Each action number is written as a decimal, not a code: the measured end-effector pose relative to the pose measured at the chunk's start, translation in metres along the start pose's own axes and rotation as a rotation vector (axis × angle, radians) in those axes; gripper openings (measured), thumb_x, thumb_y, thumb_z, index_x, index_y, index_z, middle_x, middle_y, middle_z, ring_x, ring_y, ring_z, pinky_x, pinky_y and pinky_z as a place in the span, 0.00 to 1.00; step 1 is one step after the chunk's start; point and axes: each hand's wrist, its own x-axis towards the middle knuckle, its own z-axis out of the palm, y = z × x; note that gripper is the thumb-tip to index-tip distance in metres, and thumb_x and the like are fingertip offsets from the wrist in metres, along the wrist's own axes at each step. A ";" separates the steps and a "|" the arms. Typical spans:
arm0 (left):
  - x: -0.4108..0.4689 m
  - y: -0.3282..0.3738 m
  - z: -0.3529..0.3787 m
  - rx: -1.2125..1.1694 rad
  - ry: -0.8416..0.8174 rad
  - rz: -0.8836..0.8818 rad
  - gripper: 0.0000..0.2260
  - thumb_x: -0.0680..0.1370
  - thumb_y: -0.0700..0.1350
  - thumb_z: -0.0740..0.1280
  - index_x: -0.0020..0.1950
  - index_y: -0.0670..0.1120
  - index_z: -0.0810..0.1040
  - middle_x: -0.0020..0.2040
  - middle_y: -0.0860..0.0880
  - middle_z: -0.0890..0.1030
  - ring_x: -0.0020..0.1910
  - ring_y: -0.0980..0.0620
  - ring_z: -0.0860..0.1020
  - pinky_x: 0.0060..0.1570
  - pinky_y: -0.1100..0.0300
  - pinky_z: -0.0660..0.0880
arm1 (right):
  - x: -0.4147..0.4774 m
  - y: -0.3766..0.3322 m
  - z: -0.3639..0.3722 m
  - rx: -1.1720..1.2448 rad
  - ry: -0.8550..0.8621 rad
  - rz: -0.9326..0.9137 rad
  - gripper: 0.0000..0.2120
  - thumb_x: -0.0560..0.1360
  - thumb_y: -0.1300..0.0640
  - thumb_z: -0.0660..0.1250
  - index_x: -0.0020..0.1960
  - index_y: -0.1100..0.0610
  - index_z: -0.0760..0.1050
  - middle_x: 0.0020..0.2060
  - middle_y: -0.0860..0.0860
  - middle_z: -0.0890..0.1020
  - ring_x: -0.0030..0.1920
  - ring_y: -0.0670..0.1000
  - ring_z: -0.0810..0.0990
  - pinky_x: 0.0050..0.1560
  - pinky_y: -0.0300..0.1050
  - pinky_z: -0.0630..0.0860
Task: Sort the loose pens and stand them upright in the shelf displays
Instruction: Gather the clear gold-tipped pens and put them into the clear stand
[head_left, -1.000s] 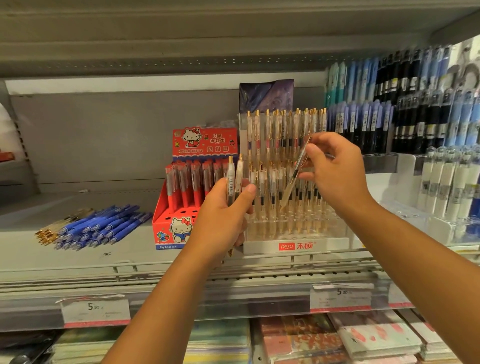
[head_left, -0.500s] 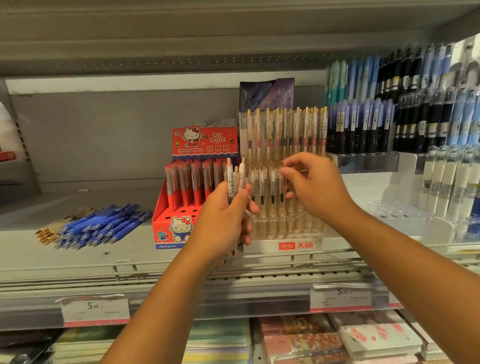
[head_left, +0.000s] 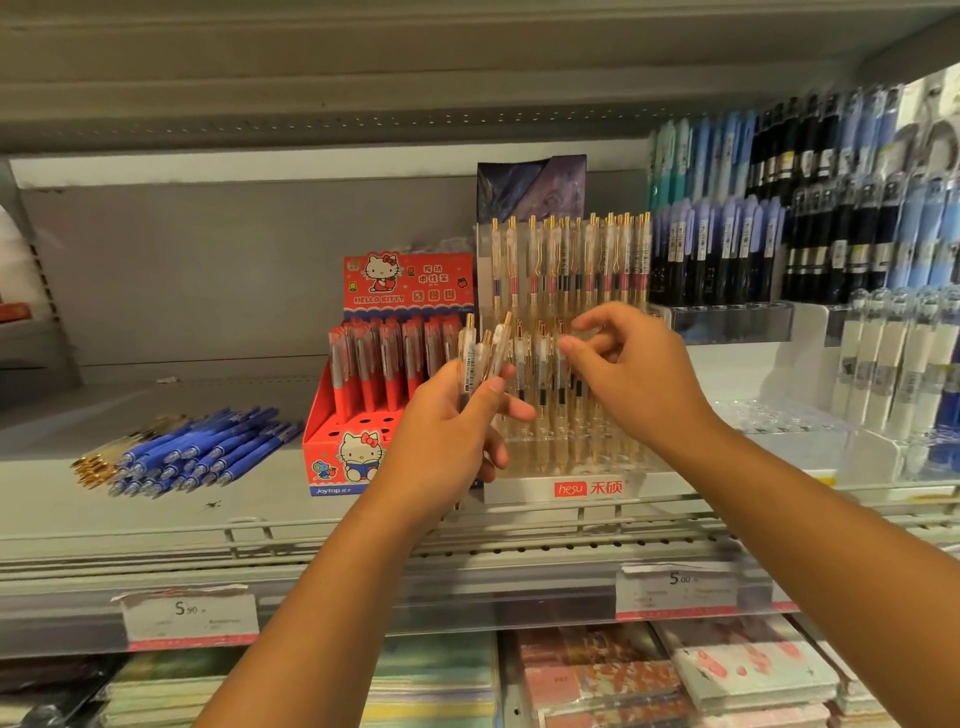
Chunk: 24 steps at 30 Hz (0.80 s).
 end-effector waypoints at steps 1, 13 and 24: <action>0.000 0.000 0.000 -0.018 0.000 -0.001 0.07 0.84 0.48 0.59 0.58 0.54 0.76 0.45 0.52 0.85 0.29 0.52 0.77 0.28 0.62 0.74 | -0.002 -0.001 0.000 0.005 0.023 0.008 0.08 0.78 0.51 0.68 0.55 0.52 0.77 0.38 0.46 0.80 0.40 0.46 0.78 0.43 0.45 0.78; -0.003 -0.001 0.000 -0.049 -0.045 0.048 0.05 0.81 0.45 0.66 0.53 0.51 0.81 0.44 0.45 0.85 0.31 0.49 0.81 0.28 0.60 0.76 | -0.014 -0.044 0.012 0.485 -0.168 0.186 0.11 0.75 0.50 0.72 0.51 0.57 0.79 0.43 0.57 0.82 0.37 0.50 0.83 0.28 0.40 0.76; -0.001 0.000 0.002 -0.141 -0.064 -0.014 0.07 0.84 0.45 0.60 0.57 0.50 0.78 0.41 0.45 0.84 0.33 0.47 0.81 0.32 0.53 0.81 | -0.015 -0.035 0.010 0.648 -0.157 0.257 0.06 0.76 0.59 0.70 0.52 0.56 0.83 0.39 0.50 0.85 0.35 0.45 0.82 0.32 0.38 0.77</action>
